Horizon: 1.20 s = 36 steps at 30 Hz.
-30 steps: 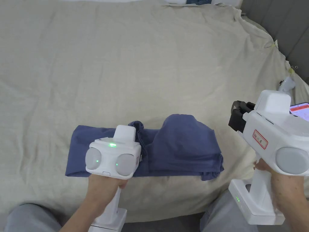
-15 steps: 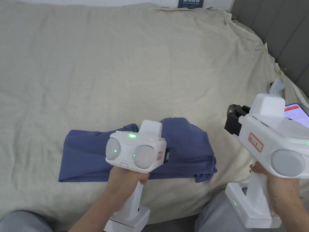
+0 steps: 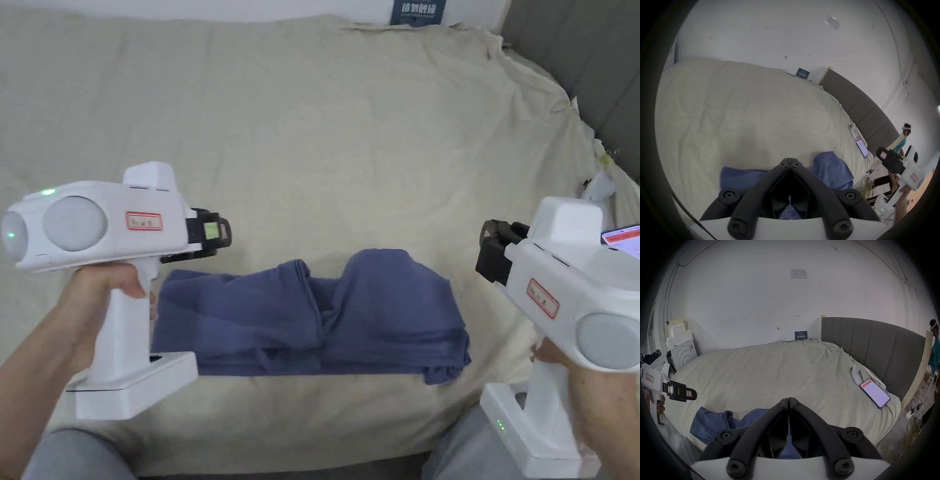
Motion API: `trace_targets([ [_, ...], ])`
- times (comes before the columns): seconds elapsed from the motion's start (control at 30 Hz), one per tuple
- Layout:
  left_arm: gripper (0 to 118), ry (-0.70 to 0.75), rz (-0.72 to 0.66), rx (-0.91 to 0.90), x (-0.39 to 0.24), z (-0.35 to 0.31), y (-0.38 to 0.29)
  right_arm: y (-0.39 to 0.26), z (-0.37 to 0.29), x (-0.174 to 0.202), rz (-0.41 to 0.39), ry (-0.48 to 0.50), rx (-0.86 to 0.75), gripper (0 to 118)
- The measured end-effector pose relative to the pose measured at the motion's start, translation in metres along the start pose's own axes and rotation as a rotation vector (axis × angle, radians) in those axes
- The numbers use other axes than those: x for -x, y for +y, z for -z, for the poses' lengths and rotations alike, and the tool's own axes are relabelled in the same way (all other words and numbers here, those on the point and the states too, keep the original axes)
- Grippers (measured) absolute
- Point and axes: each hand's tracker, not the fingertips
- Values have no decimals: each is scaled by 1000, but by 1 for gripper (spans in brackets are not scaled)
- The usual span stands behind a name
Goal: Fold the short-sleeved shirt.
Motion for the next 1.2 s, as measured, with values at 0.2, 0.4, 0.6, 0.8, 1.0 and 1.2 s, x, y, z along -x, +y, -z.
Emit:
trace_targets([
  [0.2, 79, -22, -141, 125, 67, -10, -5, 0, 5, 10, -13, 9, 17, 0],
  [0.4, 110, -35, -194, 211, 100, -1, -26, -2, 8, 23, -41, 19, 26, 0],
  [0.6, 82, -34, -261, 282, 111, 21, -45, -3, 9, 27, -28, 35, 37, 0],
  [0.8, 16, 3, -246, 249, 98, 28, -49, -3, 11, 28, -45, 26, 44, 0],
  [1.0, 2, 50, -270, 257, 88, 33, -51, -8, 10, 28, -42, 31, 56, 0],
  [1.2, 0, 41, -311, 196, 84, 0, -30, -8, 11, 24, -24, 32, 58, 0],
])
